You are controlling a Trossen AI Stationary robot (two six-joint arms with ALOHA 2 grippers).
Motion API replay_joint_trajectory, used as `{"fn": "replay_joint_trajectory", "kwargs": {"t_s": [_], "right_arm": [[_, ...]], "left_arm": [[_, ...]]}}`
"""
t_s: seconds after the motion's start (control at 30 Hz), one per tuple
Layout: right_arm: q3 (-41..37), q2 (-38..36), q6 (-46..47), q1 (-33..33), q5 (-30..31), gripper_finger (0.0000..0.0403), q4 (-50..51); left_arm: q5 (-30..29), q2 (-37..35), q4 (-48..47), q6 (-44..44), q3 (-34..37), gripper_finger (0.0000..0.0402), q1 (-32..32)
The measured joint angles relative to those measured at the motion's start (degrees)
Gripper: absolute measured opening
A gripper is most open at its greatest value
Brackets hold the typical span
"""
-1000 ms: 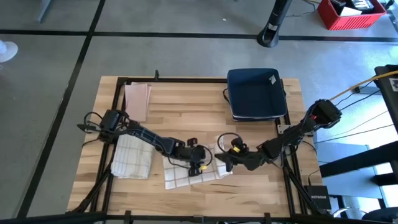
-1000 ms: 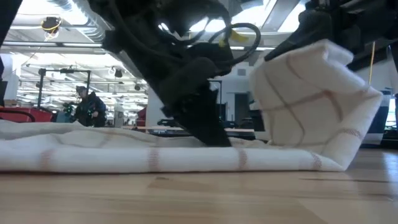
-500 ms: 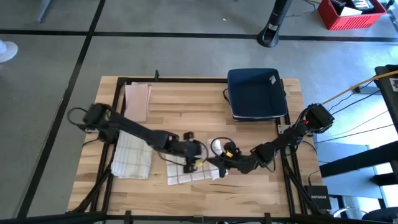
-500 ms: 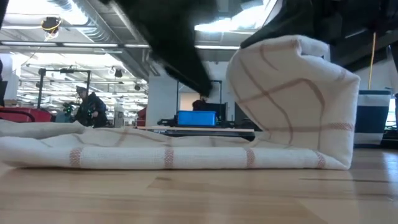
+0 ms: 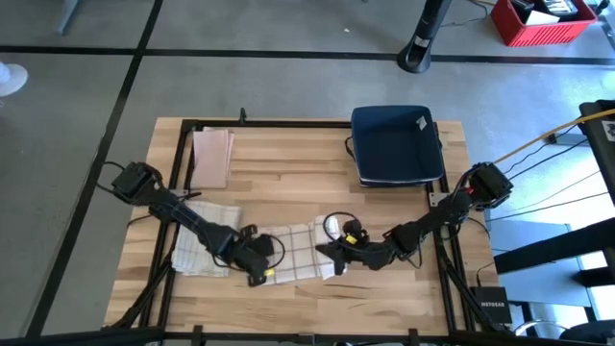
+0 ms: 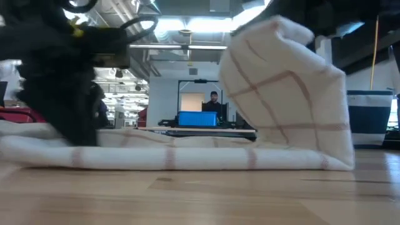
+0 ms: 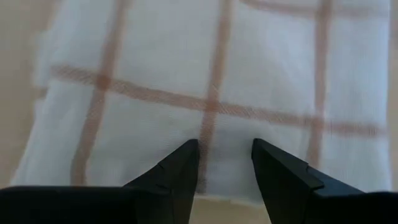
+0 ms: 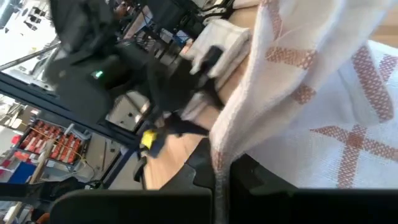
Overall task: Fold towel
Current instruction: Fold the white squared towel
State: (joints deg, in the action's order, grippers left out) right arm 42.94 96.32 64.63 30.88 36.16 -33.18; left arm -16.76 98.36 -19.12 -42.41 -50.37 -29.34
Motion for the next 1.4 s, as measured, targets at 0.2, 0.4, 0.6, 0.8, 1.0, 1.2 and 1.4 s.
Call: {"fn": "replay_joint_trajectory", "kwargs": {"t_s": [0.2,0.4,0.6,0.8,1.0,1.2,1.4], "right_arm": [[8.62,7.28,-1.83,-1.89,-3.23,0.0010,1.05],[15.60,13.82,-1.83,-4.24,-4.40,0.0011,3.52],[20.42,19.41,-0.76,-6.33,-8.35,0.0014,3.23],[22.79,23.34,1.22,-7.32,-7.71,0.0015,3.35],[25.51,26.35,2.77,-8.15,-9.62,0.0016,3.19],[27.73,28.67,2.89,-8.62,-11.97,0.0016,3.20],[27.71,28.93,6.96,-8.88,-10.55,0.0016,6.43]], "left_arm": [[-4.12,-0.10,4.50,-3.28,2.60,0.0147,0.65],[-6.21,-0.09,6.14,-3.18,2.91,0.0147,-1.17],[-7.65,-0.01,6.47,-2.51,2.91,0.0147,-2.28],[-7.86,-0.01,6.52,-2.17,2.91,0.0147,-2.45],[-7.98,-0.01,6.52,-2.17,2.91,0.0147,-2.45],[-8.02,-0.01,6.47,-2.05,2.91,0.0147,-2.45],[-8.03,-0.01,6.39,-2.11,2.91,0.0147,-2.45]]}}
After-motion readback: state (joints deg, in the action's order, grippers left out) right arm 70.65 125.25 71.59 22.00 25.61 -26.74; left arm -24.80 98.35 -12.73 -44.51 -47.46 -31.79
